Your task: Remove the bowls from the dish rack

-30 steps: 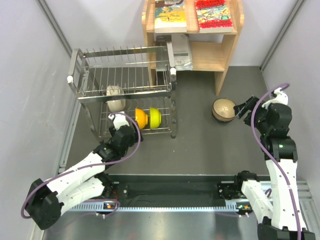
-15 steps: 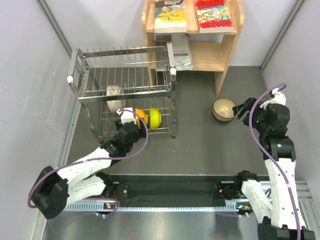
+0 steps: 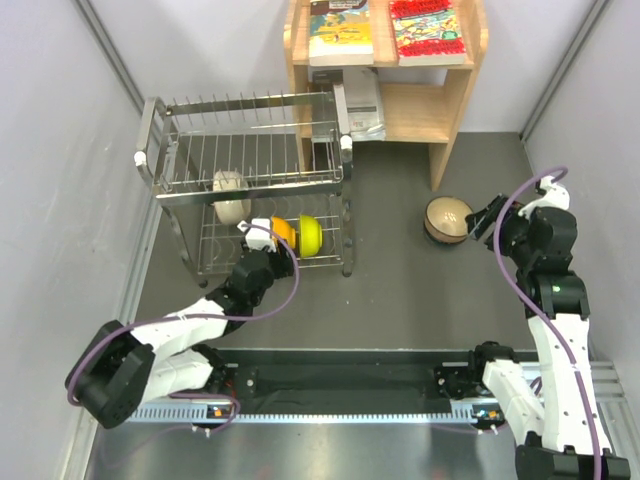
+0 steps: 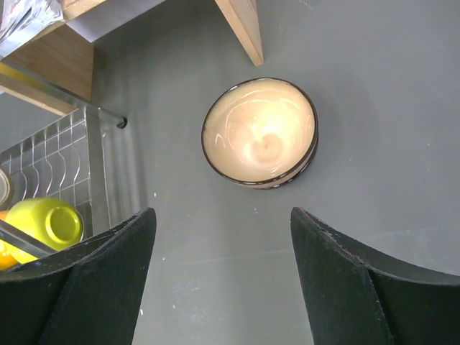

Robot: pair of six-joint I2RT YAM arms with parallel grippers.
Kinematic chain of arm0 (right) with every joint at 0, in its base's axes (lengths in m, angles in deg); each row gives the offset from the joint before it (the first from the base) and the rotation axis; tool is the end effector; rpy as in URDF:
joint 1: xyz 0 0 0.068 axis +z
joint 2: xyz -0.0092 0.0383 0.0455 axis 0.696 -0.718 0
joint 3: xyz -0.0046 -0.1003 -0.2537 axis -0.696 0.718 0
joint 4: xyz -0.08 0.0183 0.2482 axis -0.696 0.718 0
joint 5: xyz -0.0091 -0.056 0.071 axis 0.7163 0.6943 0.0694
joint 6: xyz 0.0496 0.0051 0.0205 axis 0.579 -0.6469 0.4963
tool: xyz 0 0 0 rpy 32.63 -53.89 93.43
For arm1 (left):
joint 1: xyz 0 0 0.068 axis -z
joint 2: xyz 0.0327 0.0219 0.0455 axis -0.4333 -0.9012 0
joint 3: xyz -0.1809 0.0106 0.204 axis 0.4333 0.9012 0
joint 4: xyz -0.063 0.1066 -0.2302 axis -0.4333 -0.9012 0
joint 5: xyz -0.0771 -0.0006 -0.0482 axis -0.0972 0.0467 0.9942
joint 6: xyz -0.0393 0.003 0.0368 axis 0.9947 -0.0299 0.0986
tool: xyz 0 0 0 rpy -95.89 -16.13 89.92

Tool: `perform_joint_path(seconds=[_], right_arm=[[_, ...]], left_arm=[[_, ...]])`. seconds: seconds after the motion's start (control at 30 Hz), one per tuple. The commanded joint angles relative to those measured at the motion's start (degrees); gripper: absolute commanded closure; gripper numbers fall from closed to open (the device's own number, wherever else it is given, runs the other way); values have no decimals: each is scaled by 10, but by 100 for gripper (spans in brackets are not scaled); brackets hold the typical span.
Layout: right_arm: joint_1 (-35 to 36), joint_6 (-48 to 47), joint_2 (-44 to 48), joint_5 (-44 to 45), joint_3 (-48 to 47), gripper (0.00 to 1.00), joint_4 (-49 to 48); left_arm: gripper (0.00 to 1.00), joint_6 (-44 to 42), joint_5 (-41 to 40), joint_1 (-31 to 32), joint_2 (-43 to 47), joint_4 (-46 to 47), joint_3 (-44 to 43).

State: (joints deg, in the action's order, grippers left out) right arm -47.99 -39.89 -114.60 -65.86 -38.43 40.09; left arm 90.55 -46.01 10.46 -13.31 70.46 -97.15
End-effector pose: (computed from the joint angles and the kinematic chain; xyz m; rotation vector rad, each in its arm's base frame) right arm 0.1513 -0.0067 0.3468 0.4118 1.9286 0.3281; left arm 0.1875 -0.1204 0.1877 0.0182 1.8956 -0.2910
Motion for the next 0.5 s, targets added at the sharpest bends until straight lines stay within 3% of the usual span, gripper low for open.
perform_joint_path(seconds=[0.0,0.13,0.37,0.47], right_arm=[[0,-8,-1,2,3,25,-24],[0,-8,0,2,6,25,-22],[0,-7,5,1,17,25,-22],[0,-6,8,1,19,25,-21]], left_arm=[[45,-10,37,-3,25,74,18],[54,-11,28,-2,43,73,27],[78,-8,21,-3,67,48,23],[82,-13,18,-2,66,49,22]])
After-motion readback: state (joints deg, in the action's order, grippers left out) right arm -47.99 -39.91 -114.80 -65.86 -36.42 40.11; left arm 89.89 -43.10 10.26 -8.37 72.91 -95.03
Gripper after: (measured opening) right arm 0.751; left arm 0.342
